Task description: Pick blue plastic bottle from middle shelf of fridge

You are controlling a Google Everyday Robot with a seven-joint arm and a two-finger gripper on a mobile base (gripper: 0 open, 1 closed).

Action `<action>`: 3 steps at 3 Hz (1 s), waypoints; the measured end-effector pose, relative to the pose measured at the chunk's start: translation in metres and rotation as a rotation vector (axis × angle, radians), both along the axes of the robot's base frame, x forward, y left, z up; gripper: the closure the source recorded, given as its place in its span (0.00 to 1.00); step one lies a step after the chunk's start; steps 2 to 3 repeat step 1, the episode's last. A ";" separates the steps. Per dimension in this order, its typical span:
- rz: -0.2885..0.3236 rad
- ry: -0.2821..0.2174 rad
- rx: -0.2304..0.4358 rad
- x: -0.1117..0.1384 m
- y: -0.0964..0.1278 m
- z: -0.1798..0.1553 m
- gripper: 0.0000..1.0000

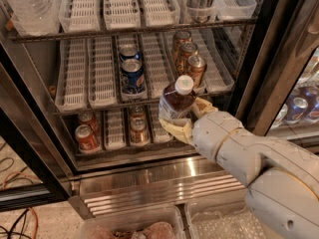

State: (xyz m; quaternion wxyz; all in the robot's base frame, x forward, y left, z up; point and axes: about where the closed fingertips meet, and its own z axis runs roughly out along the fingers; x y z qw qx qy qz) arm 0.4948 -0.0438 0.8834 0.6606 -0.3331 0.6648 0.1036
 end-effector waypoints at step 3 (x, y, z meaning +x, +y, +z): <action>0.034 0.023 -0.008 -0.010 0.000 -0.004 1.00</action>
Offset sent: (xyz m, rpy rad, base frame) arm 0.0000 0.0000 0.0000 0.0000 0.0000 0.0000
